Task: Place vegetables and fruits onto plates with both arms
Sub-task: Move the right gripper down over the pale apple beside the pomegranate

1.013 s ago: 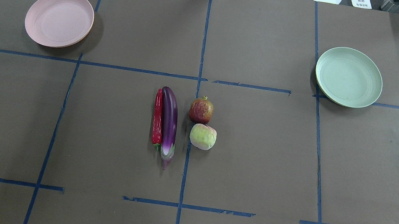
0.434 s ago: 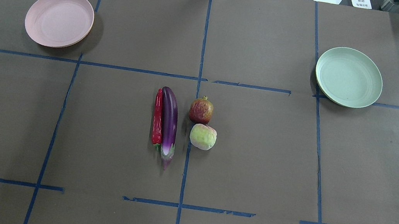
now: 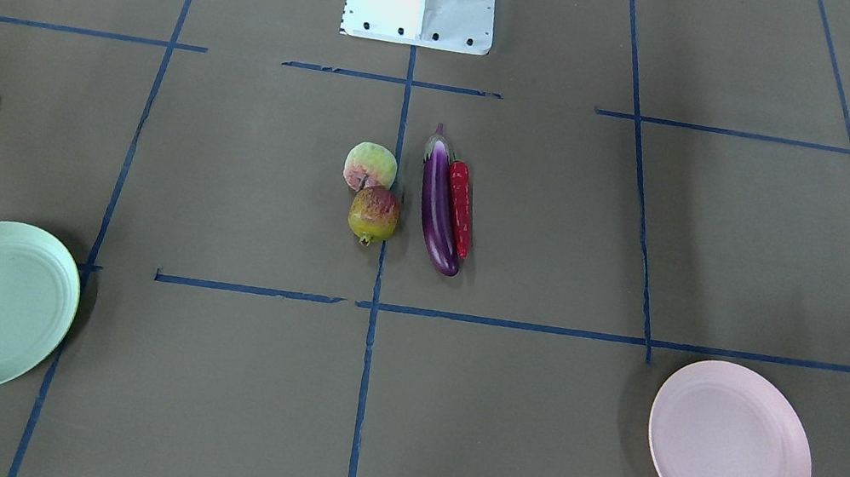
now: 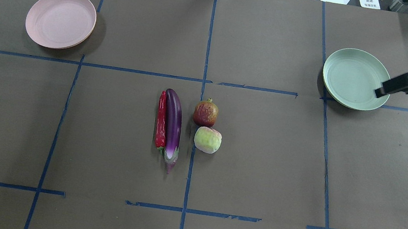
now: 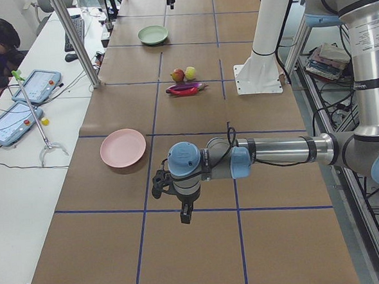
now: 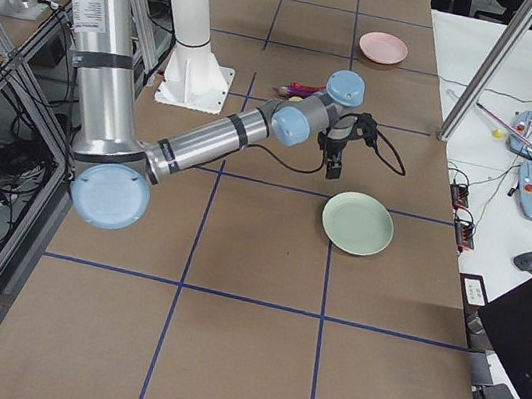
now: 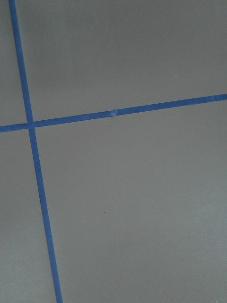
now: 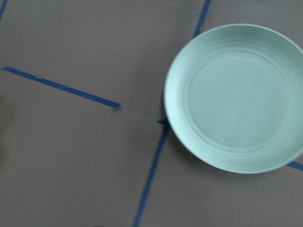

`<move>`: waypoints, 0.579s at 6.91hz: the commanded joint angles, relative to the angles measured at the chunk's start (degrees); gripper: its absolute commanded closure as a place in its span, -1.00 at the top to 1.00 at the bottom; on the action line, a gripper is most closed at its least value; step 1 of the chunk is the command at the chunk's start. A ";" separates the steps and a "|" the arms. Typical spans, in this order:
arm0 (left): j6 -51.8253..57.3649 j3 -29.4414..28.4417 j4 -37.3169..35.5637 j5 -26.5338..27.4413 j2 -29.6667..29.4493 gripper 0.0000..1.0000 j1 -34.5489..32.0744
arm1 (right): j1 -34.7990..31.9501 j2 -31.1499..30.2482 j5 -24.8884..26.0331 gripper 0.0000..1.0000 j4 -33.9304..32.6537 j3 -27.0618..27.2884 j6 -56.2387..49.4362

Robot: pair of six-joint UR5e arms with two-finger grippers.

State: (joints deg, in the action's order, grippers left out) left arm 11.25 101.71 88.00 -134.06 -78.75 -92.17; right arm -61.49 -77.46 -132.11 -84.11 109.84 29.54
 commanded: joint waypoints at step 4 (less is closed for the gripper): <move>-0.09 -0.11 0.07 -0.14 -0.09 1.00 0.15 | 34.31 23.88 34.80 1.00 -3.93 -6.88 45.15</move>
State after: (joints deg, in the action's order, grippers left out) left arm 11.17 101.63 88.07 -134.14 -78.79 -92.04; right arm -31.98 -59.23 -102.84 -85.62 106.60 69.26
